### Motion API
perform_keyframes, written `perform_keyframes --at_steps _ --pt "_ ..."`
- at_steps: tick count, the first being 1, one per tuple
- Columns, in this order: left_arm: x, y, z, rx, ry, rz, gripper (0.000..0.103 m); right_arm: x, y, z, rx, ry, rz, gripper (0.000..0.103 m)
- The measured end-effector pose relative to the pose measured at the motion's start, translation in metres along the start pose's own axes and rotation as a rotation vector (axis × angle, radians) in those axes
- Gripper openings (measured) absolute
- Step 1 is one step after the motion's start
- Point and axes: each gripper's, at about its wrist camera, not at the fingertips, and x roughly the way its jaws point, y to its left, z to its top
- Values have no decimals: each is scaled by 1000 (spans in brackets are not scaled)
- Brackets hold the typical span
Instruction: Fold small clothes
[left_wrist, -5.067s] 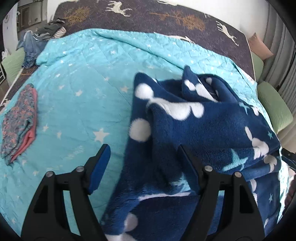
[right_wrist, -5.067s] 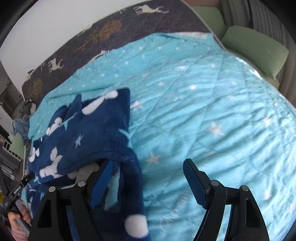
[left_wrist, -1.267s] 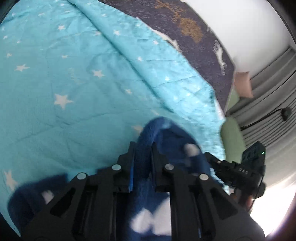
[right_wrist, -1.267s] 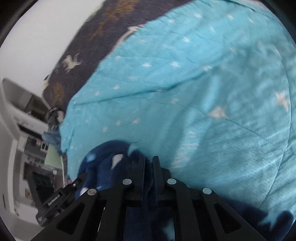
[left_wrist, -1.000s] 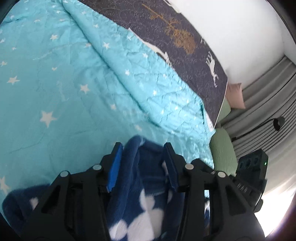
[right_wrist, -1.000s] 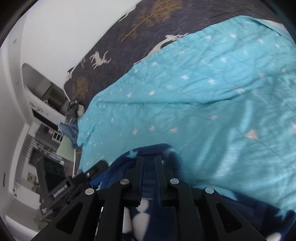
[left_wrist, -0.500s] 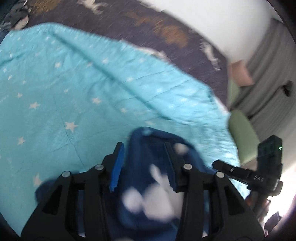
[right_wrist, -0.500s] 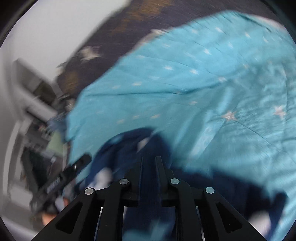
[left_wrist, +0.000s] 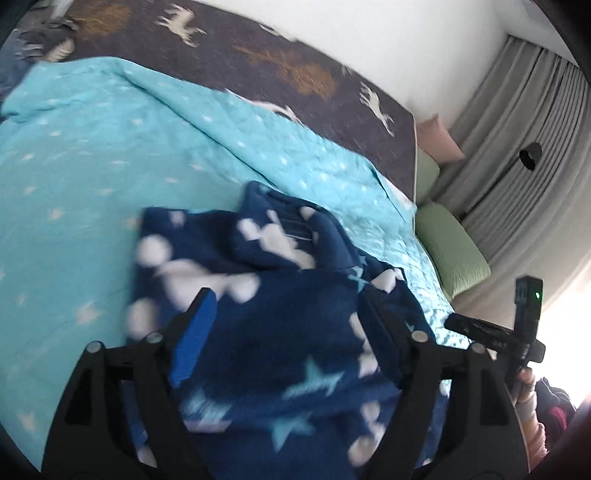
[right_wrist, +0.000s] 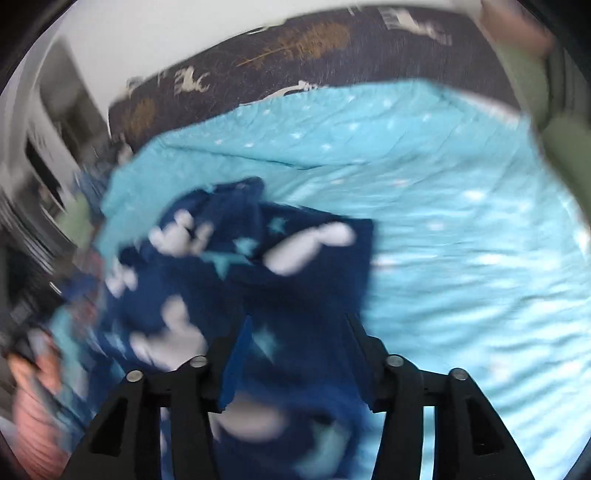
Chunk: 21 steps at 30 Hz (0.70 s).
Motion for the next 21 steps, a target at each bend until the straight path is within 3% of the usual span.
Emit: perform_keyframes --at_steps 3,6,8,9,11,15,21 --pt "-19 23 -21 -107 -2 1 81 -18 -8 -23 -40 14 -29 53" --pt "-16 40 -39 -148 47 106 81 -20 -7 -40 -36 23 -66 53" --pt "-1 51 -43 -152 104 198 81 -22 -2 -57 -35 32 -38 53" --pt "9 56 -44 -172 131 207 81 -22 2 -63 -41 30 -27 53" --pt "18 69 -47 -243 165 164 81 -22 11 -71 -65 11 -15 53" --pt "19 75 -40 -324 164 149 81 -22 24 -77 -77 10 10 53" --pt "-18 66 -32 -334 42 105 81 -28 29 -77 -89 0 9 53"
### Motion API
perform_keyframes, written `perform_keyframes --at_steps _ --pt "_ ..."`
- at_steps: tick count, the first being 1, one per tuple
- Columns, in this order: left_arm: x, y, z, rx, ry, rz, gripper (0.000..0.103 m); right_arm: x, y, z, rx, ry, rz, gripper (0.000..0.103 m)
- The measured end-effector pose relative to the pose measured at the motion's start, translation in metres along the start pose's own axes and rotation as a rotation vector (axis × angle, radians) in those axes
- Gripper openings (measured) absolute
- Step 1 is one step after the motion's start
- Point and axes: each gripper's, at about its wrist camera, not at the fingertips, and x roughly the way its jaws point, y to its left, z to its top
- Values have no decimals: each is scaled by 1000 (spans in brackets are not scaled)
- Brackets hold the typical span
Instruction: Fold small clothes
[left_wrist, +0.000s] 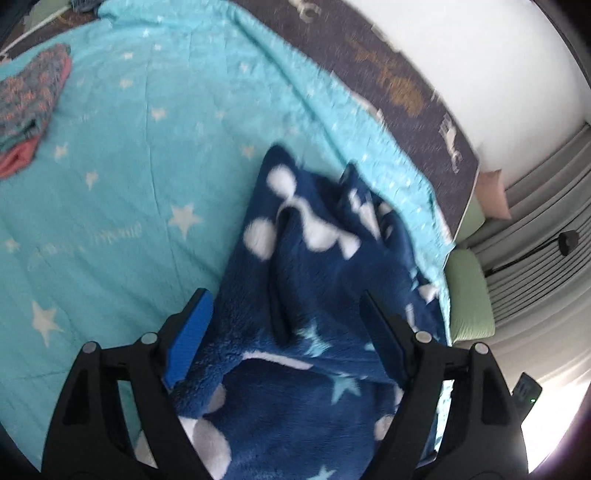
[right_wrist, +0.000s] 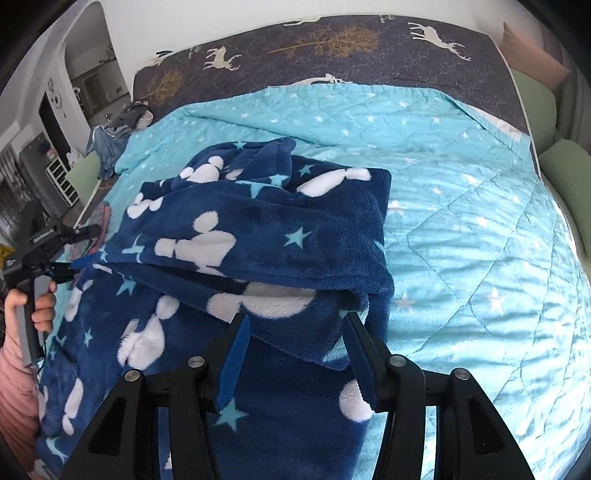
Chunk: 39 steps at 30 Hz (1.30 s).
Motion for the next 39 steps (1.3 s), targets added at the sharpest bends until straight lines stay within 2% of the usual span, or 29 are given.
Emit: perform_keyframes --at_steps 2,5,7,9,11,13,14,16,18,20,23,27,32,33,36,38,39 --pt "-3 -3 3 17 -1 -45 81 -1 -1 -1 15 0 14 53" --pt "20 -15 1 62 116 -112 80 1 -1 -2 31 3 27 53" --pt "41 -19 -2 95 183 -74 76 3 0 -2 37 5 27 53" --pt "57 -17 -2 95 201 -13 70 4 1 -4 42 10 29 53" --pt "61 -15 1 80 197 -25 69 2 2 -7 34 13 28 53" --pt "63 -19 5 98 207 -41 24 -2 2 -10 25 10 20 53" --pt "63 -20 7 88 234 -63 16 -3 1 -10 26 8 17 53" --pt "51 -29 10 87 210 -96 15 -5 -3 -10 40 4 10 53" --pt "31 -58 18 147 160 -114 15 -6 -6 -9 54 1 7 53" --pt "14 -89 27 194 147 -154 15 -7 -6 -8 50 -1 16 53" --pt "-5 -134 42 260 117 -173 15 -5 3 -5 22 -1 42 53" --pt "-25 -178 51 316 88 -220 15 6 22 -1 -27 9 73 53" --pt "-41 -211 52 384 58 -250 15 37 41 17 -75 46 145 53" --pt "-43 -217 53 398 50 -247 15 43 41 21 -79 52 134 52" --pt "-46 -226 57 431 23 -231 15 58 25 42 -66 16 -30 49" --pt "-42 -226 57 438 34 -227 15 56 -9 56 57 -44 -166 36" --pt "-40 -225 56 443 38 -223 13 51 -25 59 131 -68 -186 28"
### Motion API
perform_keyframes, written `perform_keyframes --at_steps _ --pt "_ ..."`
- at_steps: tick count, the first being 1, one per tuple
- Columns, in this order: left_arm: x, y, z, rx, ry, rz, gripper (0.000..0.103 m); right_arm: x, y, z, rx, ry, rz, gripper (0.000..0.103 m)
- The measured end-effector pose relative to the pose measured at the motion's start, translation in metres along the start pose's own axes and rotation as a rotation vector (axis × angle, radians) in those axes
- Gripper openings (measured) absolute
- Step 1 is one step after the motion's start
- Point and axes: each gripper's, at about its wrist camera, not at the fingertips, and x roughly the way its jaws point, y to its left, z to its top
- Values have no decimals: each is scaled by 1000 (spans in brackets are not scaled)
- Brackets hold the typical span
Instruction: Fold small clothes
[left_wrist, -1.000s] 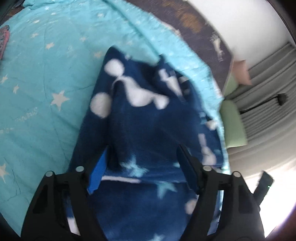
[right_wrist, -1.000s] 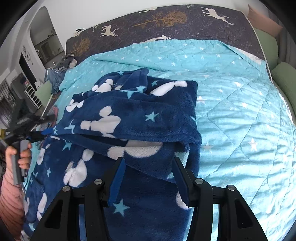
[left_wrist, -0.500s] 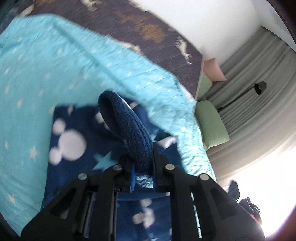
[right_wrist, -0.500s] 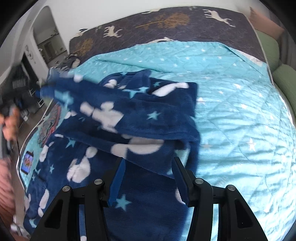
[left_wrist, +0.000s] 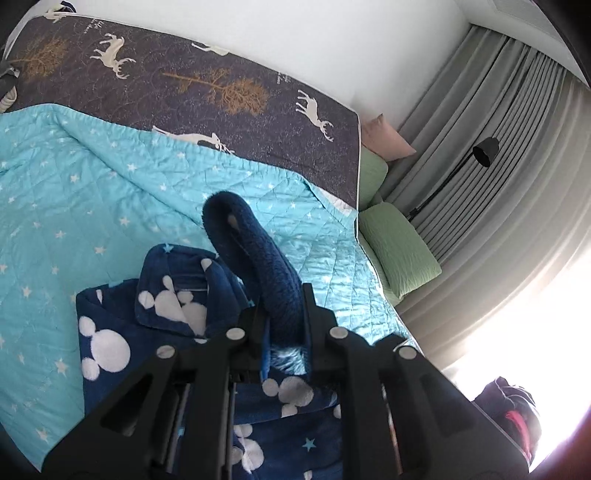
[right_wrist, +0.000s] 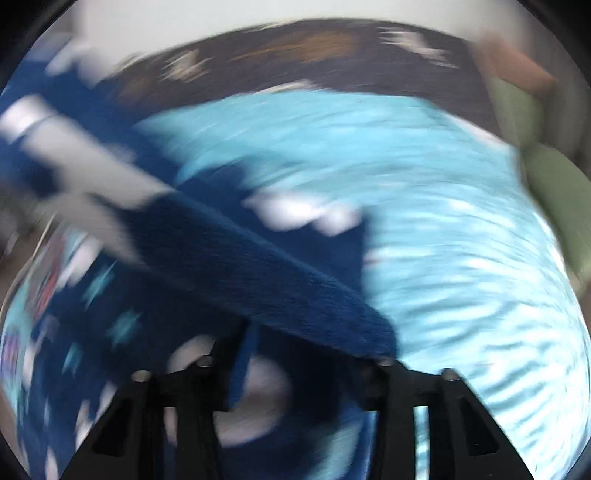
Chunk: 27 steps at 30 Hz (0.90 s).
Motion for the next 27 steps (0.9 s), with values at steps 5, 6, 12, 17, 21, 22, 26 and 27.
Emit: perform_keyframes --at_steps 5,6,12,17,21,22,26,27 --pt "13 10 -11 -8 34 7 9 9 -56 -3 295 64 194 28" --pt "14 13 -12 -11 37 10 9 10 -63 -9 324 78 218 28" --pt "2 37 -35 -6 38 67 8 -10 -61 -33 302 94 241 29" --pt "1 98 -85 -87 97 151 17 -43 -57 -58 190 125 221 34" --pt "17 148 -131 -273 175 125 51 -69 -58 -62 160 83 214 41" --pt "23 155 -140 -303 198 104 51 -74 -56 -62 149 68 208 44" --pt "54 159 -164 -395 288 -54 51 -82 -32 -57 64 45 191 48" --pt "61 156 -166 -394 296 -68 51 -80 -26 -57 51 46 189 48"
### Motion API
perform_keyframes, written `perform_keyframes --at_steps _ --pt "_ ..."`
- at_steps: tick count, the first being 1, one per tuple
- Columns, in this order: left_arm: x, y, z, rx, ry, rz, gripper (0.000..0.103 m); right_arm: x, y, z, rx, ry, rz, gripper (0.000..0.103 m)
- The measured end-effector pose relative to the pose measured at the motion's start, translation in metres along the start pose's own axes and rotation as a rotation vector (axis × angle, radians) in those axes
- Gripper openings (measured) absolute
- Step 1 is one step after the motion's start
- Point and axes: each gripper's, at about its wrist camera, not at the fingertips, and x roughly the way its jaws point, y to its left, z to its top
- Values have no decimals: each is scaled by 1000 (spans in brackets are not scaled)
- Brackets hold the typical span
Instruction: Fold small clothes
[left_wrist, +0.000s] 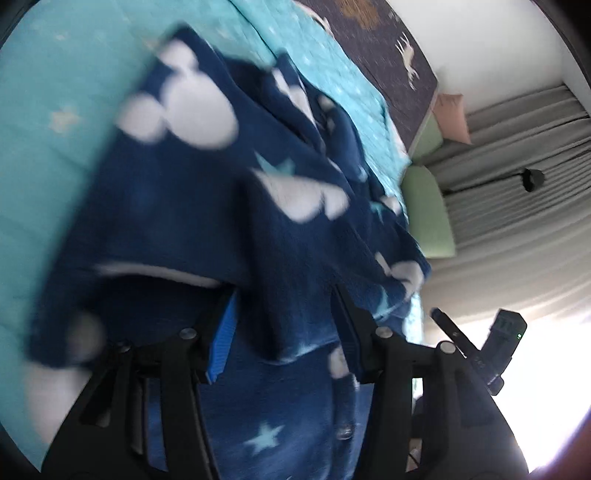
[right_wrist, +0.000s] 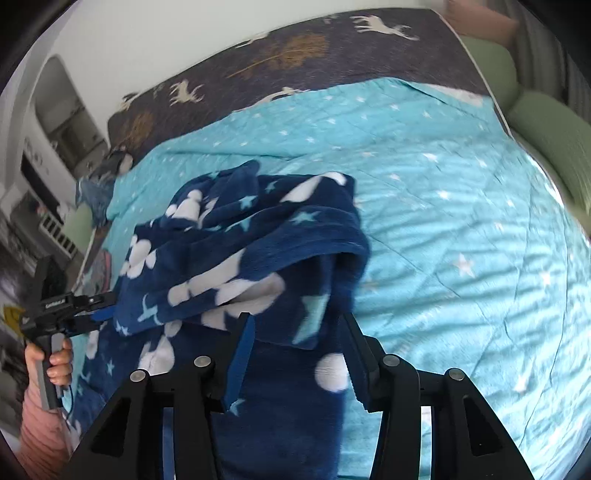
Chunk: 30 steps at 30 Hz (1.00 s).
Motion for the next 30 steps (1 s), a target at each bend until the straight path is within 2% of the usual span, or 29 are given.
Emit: perform_keyframes --at_steps 1,2,3,5,8,9,12,14,19,23,25,28,30 --pt "6 -3 0 3 3 7 51 3 6 0 -17 4 3 49" --pt "13 -5 0 11 1 32 30 5 11 0 -30 8 10 49" --pt "17 -8 1 17 10 41 14 7 14 -2 -36 10 15 49" --pt "6 -24 4 41 -26 36 13 11 19 -3 -48 20 15 49" --pt "-38 -63 16 151 -137 15 12 12 19 -3 -61 22 -10 50" --pt "-51 -73 20 185 -170 32 12 12 17 -2 -62 16 -19 50" --pt "-75 -87 36 288 -252 167 12 13 12 4 -40 -1 -41 53" --pt "-72 -76 42 296 -222 201 12 19 12 4 -23 13 -28 54" --pt "-52 -52 31 236 -133 160 13 39 30 -3 -72 71 -11 54" --pt "-49 -48 27 220 -125 167 14 65 34 -4 -2 170 113 54" --pt "-57 -43 25 192 -122 162 17 72 36 -4 19 185 119 54" --pt "-77 -43 23 177 -170 137 28 77 41 -6 10 189 130 54" --pt "-93 -43 22 182 -218 112 42 77 42 -8 14 197 160 55"
